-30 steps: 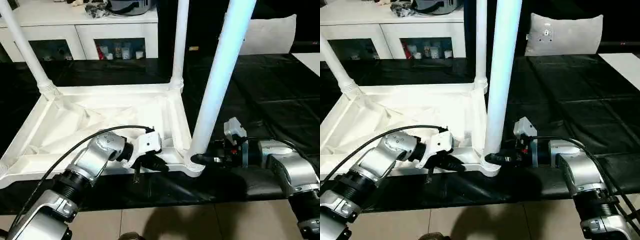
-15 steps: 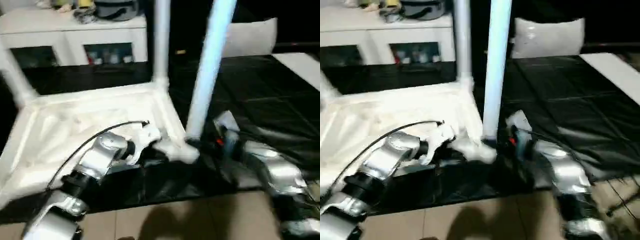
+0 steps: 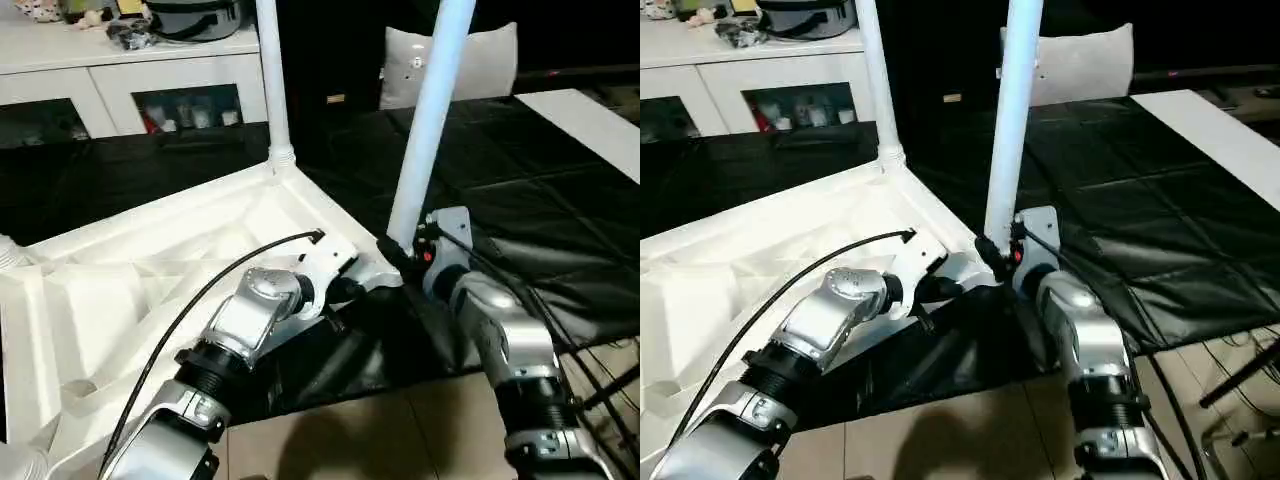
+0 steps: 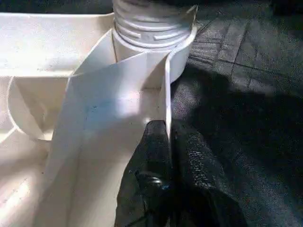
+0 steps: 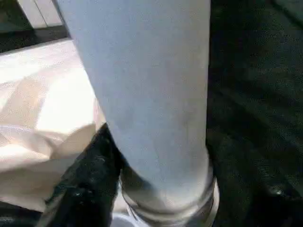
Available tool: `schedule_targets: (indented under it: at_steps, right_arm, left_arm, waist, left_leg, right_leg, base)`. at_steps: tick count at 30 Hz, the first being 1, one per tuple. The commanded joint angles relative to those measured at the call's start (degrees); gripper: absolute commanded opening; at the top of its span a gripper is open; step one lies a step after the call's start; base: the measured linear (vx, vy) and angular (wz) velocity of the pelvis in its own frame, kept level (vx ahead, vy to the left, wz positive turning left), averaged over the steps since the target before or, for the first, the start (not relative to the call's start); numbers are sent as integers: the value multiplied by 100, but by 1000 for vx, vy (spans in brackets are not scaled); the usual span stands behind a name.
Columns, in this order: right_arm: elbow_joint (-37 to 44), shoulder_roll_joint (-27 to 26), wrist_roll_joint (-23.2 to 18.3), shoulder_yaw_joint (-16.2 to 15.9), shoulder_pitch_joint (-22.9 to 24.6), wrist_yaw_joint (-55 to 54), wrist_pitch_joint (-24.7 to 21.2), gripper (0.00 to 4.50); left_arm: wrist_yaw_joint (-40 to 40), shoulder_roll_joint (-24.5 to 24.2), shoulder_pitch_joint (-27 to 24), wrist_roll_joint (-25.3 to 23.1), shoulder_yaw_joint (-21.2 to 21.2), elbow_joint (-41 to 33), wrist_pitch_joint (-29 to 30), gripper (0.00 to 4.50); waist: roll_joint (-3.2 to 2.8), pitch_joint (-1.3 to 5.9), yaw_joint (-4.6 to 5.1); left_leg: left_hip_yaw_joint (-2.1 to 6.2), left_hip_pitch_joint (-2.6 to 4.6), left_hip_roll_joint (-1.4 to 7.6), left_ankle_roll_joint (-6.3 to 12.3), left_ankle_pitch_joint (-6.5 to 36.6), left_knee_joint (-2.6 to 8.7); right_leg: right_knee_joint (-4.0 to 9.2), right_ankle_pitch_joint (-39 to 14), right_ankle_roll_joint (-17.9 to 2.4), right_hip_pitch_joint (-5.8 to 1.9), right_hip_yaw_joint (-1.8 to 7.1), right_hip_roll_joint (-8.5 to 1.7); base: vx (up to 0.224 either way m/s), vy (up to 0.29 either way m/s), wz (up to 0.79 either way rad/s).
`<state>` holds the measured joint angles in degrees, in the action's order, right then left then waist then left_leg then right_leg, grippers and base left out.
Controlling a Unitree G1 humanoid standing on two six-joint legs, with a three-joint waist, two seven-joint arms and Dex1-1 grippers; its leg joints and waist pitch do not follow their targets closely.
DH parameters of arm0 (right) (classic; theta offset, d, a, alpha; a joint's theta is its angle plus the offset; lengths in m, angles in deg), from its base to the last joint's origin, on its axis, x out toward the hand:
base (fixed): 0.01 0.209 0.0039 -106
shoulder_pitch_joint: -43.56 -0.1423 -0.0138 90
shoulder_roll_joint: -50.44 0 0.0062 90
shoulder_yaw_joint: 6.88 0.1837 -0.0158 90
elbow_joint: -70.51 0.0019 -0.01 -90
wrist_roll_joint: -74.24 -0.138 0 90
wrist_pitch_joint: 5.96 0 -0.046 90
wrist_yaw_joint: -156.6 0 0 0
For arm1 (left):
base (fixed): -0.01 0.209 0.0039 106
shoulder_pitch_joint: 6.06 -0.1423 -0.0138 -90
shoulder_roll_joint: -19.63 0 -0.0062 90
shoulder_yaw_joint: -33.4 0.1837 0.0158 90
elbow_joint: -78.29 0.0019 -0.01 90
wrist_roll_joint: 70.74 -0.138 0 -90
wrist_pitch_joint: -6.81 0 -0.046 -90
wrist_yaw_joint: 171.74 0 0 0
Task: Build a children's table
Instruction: Rotate leg to tighten
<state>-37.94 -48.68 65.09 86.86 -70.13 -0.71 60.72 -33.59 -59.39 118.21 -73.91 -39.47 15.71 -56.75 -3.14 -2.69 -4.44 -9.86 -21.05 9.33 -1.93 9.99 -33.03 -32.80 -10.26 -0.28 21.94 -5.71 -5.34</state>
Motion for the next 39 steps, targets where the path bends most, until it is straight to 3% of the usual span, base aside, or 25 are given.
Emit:
schedule_targets:
  at_steps: [1, 6, 11, 15, 22, 25, 31, 39]
  right_arm:
    - [-21, 2, -56, -111, 129, 175, -60, 325]
    - [224, 432, -256, -151, 225, 890, 248, 362]
    - [381, 796, -341, -209, 284, 1570, 449, 362]
    - [751, 1422, -560, -409, 445, 2720, 403, 398]
    - [618, 1966, -628, -689, 332, 3797, 626, 398]
    - [567, 2100, -688, -856, 237, 4236, 608, 365]
    - [555, 2209, -752, -1019, 195, 4653, 513, 316]
    - [620, 2278, -856, -1170, 248, 4980, 355, 243]
  left_arm:
    - [-143, -66, 15, -29, 66, -113, -122, 0]
    - [-468, -398, -67, -86, 214, -71, -482, 0]
    - [-761, -628, -127, -125, 338, -65, -655, 0]
    - [-1260, -946, -164, -164, 514, -44, -904, 0]
    - [-2208, -1343, -234, -35, 798, -126, -1520, 0]
    - [-2803, -1576, -217, -37, 1022, -135, -1812, 0]
    - [-3119, -1701, -124, -46, 1083, -27, -1939, 0]
    - [-3308, -1736, -102, 5, 1060, 44, -1990, 0]
  waist:
    - [11, 310, -39]
    - [26, 327, -139]
    - [15, 363, -198]
    - [17, 378, -251]
    - [47, 356, -327]
    - [51, 372, -402]
    - [50, 379, -495]
    - [65, 387, -522]
  left_leg:
    - [190, 63, 366, -33, 2205, 481]
    - [154, 43, 368, 97, 1795, 447]
    - [138, 1, 379, 278, 1266, 405]
    - [135, 14, 404, 392, 1169, 389]
    - [120, 31, 412, 366, 1336, 388]
    - [115, 55, 432, 369, 1272, 382]
    - [107, 57, 445, 342, 1198, 377]
    - [105, 47, 431, 349, 1112, 359]
  right_leg:
    - [485, -2065, -854, -175, 312, -441]
    - [441, -1772, -957, -211, 326, -452]
    - [366, -1257, -1050, -243, 318, -440]
    - [328, -1065, -1153, -248, 311, -422]
    - [361, -1579, -1134, -226, 311, -448]
    - [345, -1559, -1141, -207, 319, -449]
    - [301, -1355, -1217, -200, 330, -449]
    - [305, -1424, -1189, -215, 326, -457]
  base:
    - [0, 0, 0]
    - [0, 0, 0]
    - [0, 0, 0]
    - [0, 0, 0]
    - [0, 0, 0]
    - [0, 0, 0]
    - [0, 0, 0]
    - [0, 0, 0]
